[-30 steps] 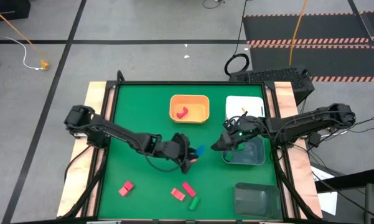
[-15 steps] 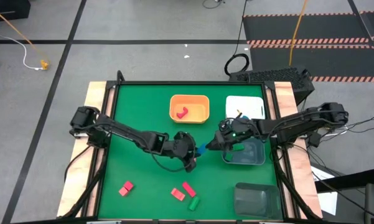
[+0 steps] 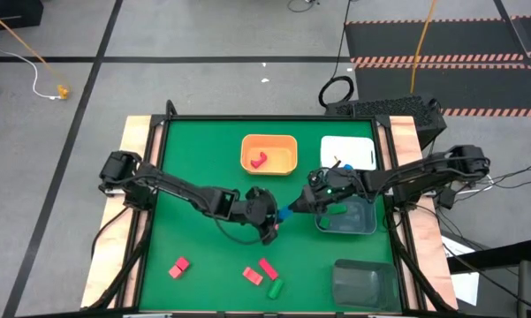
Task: Sort & place blocks by color
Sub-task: Put the top blue block into the white bin
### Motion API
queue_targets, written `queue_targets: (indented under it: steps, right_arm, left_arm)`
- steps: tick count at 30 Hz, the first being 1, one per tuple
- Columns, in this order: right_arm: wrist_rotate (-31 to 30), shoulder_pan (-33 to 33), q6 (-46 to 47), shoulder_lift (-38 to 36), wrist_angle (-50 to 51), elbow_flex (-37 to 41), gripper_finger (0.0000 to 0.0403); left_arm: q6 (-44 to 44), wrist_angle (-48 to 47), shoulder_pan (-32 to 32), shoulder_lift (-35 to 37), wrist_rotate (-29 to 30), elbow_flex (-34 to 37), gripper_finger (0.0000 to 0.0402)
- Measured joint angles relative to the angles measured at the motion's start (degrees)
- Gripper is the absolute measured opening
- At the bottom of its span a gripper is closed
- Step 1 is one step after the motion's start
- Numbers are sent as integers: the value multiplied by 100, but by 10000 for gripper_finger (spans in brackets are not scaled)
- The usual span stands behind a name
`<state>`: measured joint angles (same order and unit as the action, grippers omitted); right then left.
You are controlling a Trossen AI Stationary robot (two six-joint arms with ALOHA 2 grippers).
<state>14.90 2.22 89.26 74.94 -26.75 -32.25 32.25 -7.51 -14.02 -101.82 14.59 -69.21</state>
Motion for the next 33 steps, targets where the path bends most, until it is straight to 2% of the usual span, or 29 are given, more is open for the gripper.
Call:
queue_targets:
  steps: [14, 33]
  right_arm:
    - [38, 0, 25, 186, -263, -13, 220]
    - [19, -37, -7, 186, -262, -13, 143]
  left_arm:
    - [-631, -181, 188, 0, -138, 0, 124]
    - [-1135, 175, 243, 0, -315, 0, 124]
